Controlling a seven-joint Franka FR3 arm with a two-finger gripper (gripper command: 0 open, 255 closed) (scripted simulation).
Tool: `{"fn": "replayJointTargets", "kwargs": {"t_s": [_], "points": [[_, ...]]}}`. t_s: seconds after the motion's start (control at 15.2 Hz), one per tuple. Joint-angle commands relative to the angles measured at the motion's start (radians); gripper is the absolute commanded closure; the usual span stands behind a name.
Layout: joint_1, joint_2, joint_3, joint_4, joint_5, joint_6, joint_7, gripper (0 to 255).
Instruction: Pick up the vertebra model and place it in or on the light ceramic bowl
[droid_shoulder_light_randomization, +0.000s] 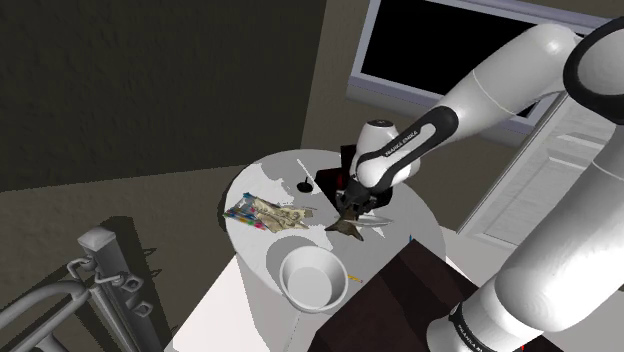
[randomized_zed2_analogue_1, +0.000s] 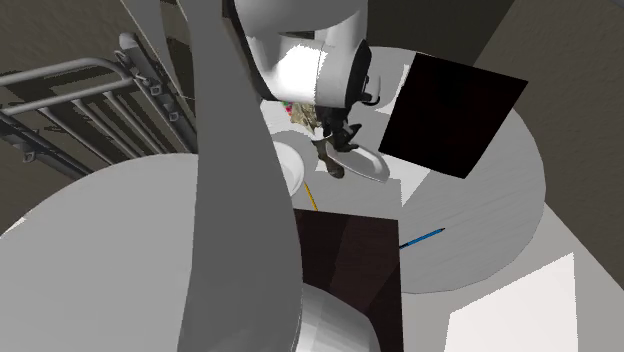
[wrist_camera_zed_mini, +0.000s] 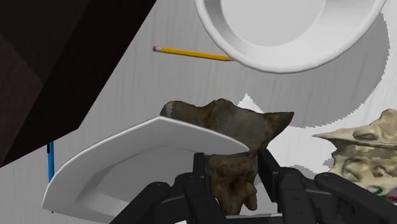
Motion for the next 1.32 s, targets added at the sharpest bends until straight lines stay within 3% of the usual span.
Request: {"fn": "replayJointTargets", "kwargs": {"t_s": [0.0, 0.33, 1.25], "points": [[0.0, -0.031, 0.003, -0.002, 0.008, -0.029, -0.005, 255], [0.0, -0.094, 0.005, 0.002, 0.023, -0.096, -0.017, 255], [0.217, -0.271, 0.234, -0.136, 0.138, -0.136, 0.327, 255]]}}
